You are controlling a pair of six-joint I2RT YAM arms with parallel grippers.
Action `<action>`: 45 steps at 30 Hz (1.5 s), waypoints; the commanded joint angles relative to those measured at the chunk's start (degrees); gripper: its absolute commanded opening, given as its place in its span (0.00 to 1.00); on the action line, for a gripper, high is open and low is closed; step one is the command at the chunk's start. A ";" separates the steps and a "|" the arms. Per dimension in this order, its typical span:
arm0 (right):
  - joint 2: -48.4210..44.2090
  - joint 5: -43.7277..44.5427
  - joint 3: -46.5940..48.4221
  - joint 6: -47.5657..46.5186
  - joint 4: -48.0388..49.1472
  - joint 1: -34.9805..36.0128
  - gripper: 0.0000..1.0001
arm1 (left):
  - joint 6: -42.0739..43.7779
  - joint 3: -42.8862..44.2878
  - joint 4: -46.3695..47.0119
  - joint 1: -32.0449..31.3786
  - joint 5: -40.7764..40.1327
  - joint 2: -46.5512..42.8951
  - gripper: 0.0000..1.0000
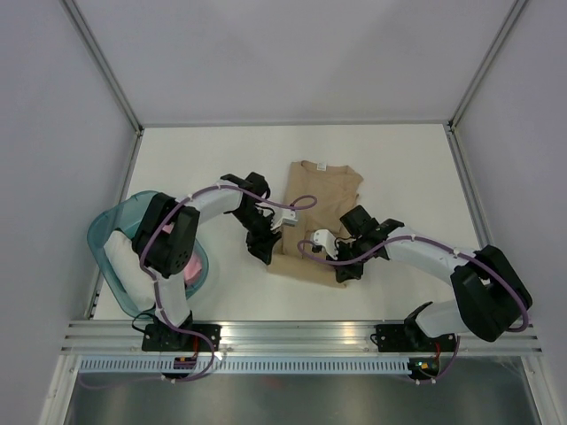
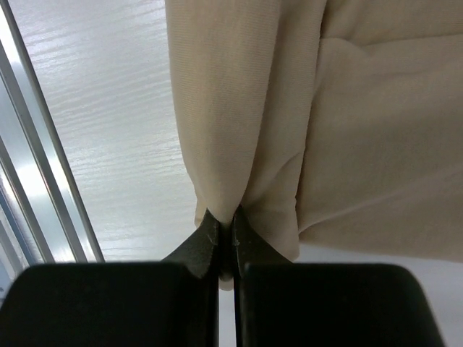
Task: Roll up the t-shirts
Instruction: Roll the tshirt
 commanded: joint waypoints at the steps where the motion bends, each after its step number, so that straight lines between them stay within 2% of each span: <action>1: 1.22 -0.97 2.42 0.50 -0.80 -0.68 0.02 | -5.79 0.53 -0.20 0.56 5.45 -2.90 0.57; 2: 1.49 -1.41 2.86 0.76 -0.54 -1.03 0.02 | -7.19 -0.35 0.50 0.47 7.72 -3.17 0.74; 3: 1.57 -1.85 3.12 1.20 -0.45 -1.21 0.02 | -11.47 -2.18 1.73 0.38 7.92 -3.52 0.75; 5: 1.75 -2.03 3.48 1.46 -0.10 -1.47 0.03 | -14.57 -3.43 6.03 0.12 7.66 -3.78 0.75; 7: 1.58 -2.12 3.39 1.55 0.08 -1.74 0.03 | -21.68 -5.01 11.98 0.12 5.38 -4.05 0.74; 10: 0.87 -2.64 3.13 1.73 0.25 -2.18 0.04 | -25.48 -5.89 14.57 0.12 2.74 -4.14 0.65; 13: 1.05 -2.38 3.22 1.64 0.51 -2.70 0.04 | -25.93 -6.94 14.92 0.12 2.21 -4.31 0.44; 14: 1.05 -2.64 3.39 1.55 0.51 -2.97 0.04 | -25.84 -7.12 15.10 0.12 1.34 -4.31 0.30; 16: 0.87 -3.17 3.74 1.12 -0.18 -3.49 0.09 | -25.49 -6.95 15.10 0.29 0.02 -4.40 0.14; 17: 0.79 -2.65 4.35 -0.02 -0.62 -3.93 0.15 | -25.49 -6.77 15.19 0.55 -0.77 -4.49 0.03; 18: 0.70 -1.60 4.71 -0.29 -0.98 -4.11 0.35 | -25.31 -6.34 15.19 0.73 -0.78 -4.40 0.02; 20: 0.00 1.46 6.72 -0.99 -2.64 -4.20 0.47 | -25.31 -6.07 15.19 0.82 -0.70 -4.49 0.02; 25: -0.80 2.80 13.66 -0.82 -9.13 -4.64 0.52 | -26.89 -6.16 15.19 0.91 0.89 -4.05 0.02; 28: -0.01 0.44 19.90 4.52 -13.18 -4.64 0.53 | -27.59 -6.42 15.27 1.26 0.89 -3.96 0.02; 29: -0.09 -0.53 21.74 6.54 -13.46 -4.73 0.57 | -27.68 -6.42 15.27 1.61 0.89 -3.87 0.02; 30: -0.53 -1.23 21.76 8.65 -13.20 -4.90 0.67 | -27.68 -6.42 15.27 1.87 0.80 -3.87 0.02; 33: -4.65 -0.54 16.68 22.16 -5.84 -4.90 0.72 | -27.95 -6.24 15.27 2.58 0.54 -3.78 0.02; 34: -8.32 0.51 12.14 29.78 0.54 -4.82 0.72 | -28.12 -6.07 15.19 2.93 0.36 -3.70 0.02; 36: -12.64 2.18 7.11 38.34 9.77 -4.90 0.72 | -28.21 -6.07 15.19 3.02 0.27 -3.78 0.02; 37: -16.75 5.23 1.69 44.82 12.01 -4.90 0.72 | -28.12 -6.07 15.27 3.02 0.01 -3.96 0.02; 40: -21.35 10.00 -7.64 51.27 16.94 -4.81 0.72 | -27.25 -6.16 15.10 3.11 -0.43 -3.87 0.02; 45: -19.61 13.43 -11.11 51.74 19.76 -2.01 0.75 | -26.81 -4.84 14.48 3.02 -0.69 -3.00 0.02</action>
